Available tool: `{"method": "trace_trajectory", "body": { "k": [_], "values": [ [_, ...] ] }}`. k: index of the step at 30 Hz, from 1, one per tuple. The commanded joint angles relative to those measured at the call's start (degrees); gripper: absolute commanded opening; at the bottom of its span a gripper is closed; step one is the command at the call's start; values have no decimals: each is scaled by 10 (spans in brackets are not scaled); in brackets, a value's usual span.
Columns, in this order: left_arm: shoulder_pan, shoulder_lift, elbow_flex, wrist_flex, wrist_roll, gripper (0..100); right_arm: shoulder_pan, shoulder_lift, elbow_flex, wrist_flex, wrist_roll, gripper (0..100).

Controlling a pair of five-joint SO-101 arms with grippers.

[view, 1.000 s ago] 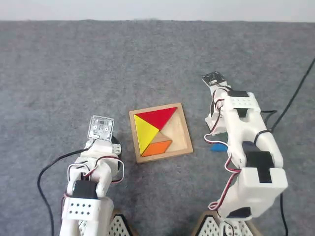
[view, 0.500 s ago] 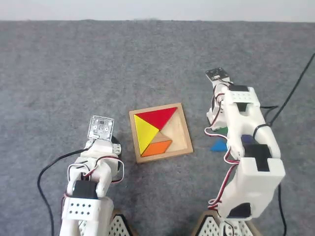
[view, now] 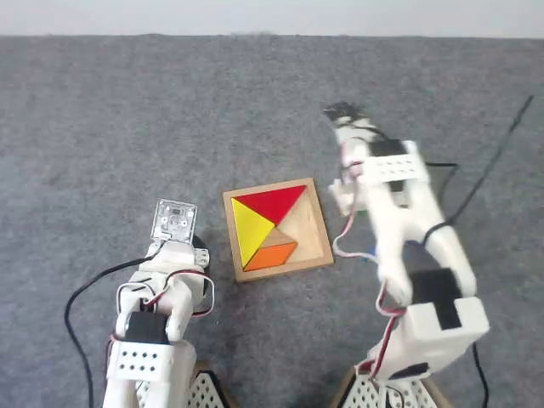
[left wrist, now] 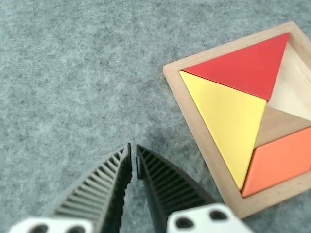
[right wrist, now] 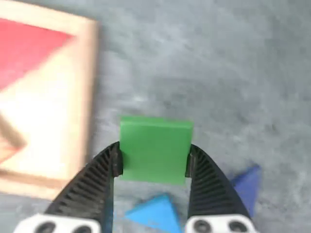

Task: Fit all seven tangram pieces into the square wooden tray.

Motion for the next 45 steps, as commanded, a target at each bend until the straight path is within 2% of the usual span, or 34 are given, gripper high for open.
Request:
{"method": "trace_trajectory", "body": {
  "k": [1,5,10,20,27,32,43,45],
  "values": [
    [-2,-8,-5,3,4,15,-95,-33,-58,29,38,30],
    [-2,-8,-5,3,4,15,-151,10,-93,44,116,30],
    [-2,-8,-5,3,4,15,-170,73,-126,44,169,30],
    [-2,-8,-5,3,4,15,-182,113,-154,70,164,32],
    [-2,-8,-5,3,4,15,-196,113,-152,72,151,128],
    [-2,-8,-5,3,4,15,-218,114,-152,68,151,132],
    [-2,-8,-5,3,4,15,-218,114,-153,73,123,136],
    [-2,-8,-5,3,4,15,-216,114,-153,73,123,166]
  ]
}}
